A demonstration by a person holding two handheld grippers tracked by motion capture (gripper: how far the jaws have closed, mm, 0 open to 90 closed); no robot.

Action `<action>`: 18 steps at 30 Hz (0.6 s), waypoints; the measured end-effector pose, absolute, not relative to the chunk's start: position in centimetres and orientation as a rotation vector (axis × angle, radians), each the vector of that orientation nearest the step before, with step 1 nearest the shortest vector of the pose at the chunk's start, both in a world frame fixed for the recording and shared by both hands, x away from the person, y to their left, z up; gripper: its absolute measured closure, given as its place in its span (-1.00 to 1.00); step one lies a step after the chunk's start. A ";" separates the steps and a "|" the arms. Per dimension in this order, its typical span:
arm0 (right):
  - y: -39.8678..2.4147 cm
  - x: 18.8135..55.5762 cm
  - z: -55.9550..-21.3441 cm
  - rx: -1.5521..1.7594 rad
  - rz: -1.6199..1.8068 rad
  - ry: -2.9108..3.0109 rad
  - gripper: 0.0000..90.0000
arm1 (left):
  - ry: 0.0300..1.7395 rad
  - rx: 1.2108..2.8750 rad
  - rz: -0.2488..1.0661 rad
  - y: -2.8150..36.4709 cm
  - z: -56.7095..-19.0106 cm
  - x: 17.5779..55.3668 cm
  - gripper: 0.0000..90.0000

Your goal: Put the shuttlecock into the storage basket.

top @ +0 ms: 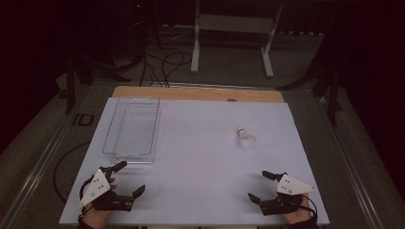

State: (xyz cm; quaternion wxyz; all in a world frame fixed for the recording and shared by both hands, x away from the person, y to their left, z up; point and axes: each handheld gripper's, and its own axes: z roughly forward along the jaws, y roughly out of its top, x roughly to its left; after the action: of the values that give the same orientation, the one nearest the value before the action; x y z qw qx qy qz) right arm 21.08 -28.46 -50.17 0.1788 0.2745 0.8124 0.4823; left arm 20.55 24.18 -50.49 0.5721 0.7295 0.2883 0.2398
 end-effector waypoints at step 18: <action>-28.0 20.9 -48.5 0.785 1.333 2.293 -0.80 | 0.673 1.718 0.564 24.1 -50.5 20.6 -0.99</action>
State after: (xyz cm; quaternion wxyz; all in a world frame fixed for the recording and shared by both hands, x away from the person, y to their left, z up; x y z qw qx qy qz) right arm 20.86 -27.99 -48.51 0.1867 0.2787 0.8144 0.4735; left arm 20.61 24.12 -50.51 0.5699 0.7317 0.2867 0.2401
